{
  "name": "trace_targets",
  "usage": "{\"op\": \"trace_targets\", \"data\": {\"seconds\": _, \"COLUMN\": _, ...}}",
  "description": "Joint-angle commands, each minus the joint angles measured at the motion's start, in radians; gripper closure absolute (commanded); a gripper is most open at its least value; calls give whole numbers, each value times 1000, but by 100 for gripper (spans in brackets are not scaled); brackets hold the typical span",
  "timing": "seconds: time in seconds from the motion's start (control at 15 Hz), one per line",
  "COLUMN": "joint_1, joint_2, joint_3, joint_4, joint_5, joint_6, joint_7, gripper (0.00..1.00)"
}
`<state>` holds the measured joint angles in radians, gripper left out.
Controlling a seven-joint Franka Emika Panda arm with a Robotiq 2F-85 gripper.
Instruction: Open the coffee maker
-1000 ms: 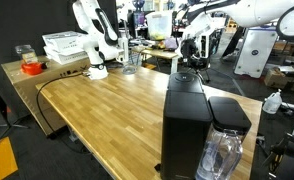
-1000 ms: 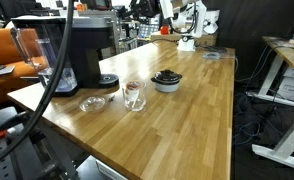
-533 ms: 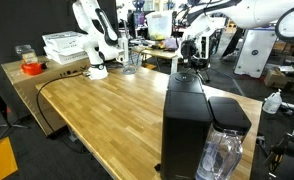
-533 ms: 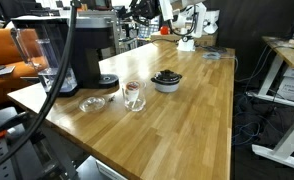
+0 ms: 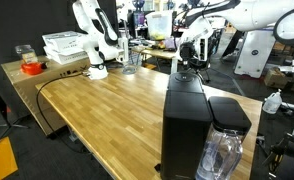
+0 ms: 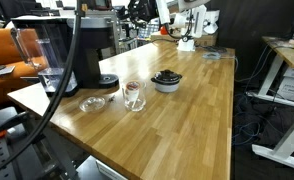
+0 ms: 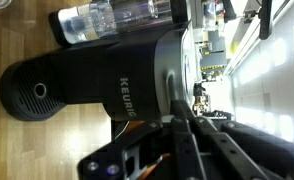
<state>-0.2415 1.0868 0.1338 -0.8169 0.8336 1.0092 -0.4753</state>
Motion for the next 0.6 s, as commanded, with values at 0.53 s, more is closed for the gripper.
{"op": "trace_targets", "data": {"seconds": 0.53, "joint_1": 13, "joint_2": 59, "joint_3": 20, "joint_4": 39, "joint_5": 8, "joint_6": -75, "joint_7": 56, "gripper": 100}}
